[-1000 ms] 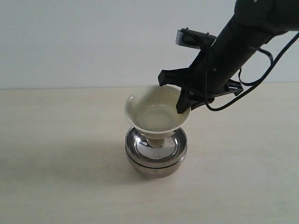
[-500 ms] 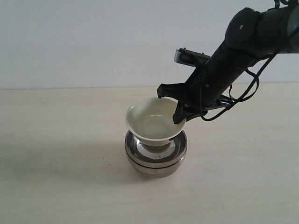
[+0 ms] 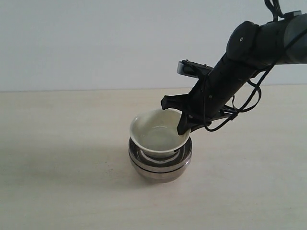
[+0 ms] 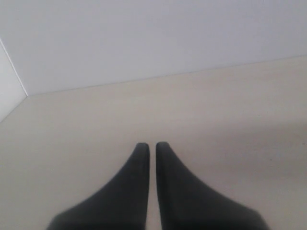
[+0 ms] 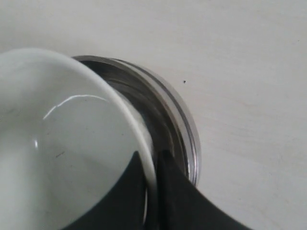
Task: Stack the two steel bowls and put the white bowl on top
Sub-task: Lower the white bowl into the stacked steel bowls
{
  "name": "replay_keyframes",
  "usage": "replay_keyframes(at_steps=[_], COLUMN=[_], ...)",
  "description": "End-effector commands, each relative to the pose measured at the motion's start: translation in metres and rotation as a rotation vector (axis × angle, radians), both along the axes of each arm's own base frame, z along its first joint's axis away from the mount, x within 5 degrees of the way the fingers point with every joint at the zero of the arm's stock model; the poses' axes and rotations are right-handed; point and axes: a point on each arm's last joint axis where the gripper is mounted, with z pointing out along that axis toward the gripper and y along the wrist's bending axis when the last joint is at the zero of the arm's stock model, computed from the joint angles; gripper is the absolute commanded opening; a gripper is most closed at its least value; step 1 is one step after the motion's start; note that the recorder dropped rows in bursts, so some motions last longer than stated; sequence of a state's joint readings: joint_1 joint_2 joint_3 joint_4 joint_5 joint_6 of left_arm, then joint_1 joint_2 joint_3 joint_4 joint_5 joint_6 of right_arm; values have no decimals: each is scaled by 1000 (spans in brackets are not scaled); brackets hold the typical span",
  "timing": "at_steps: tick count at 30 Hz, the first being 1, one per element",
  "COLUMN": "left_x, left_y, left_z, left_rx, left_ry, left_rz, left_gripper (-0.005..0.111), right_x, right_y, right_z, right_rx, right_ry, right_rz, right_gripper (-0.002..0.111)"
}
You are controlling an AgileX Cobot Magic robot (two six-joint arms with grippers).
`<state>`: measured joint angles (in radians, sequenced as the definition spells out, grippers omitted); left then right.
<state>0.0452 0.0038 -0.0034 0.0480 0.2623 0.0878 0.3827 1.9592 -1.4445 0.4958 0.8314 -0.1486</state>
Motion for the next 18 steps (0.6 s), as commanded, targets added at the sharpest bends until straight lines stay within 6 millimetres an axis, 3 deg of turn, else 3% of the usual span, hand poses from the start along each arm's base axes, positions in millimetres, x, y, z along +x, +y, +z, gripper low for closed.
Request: replay_keyframes(at_steps=[1,18], left_x=[0,0], left_y=[0,0], left_z=[0,0], left_rx=[-16,-16], left_ry=[-9,-9], left_rz=[3,3], left_gripper=[4,4], right_x=[1,-1], right_y=[-2,-3], right_z=[1,0], right_rx=[4,-14], right_ry=[-13,4], right_rz=[3,10], right_gripper=[0,0])
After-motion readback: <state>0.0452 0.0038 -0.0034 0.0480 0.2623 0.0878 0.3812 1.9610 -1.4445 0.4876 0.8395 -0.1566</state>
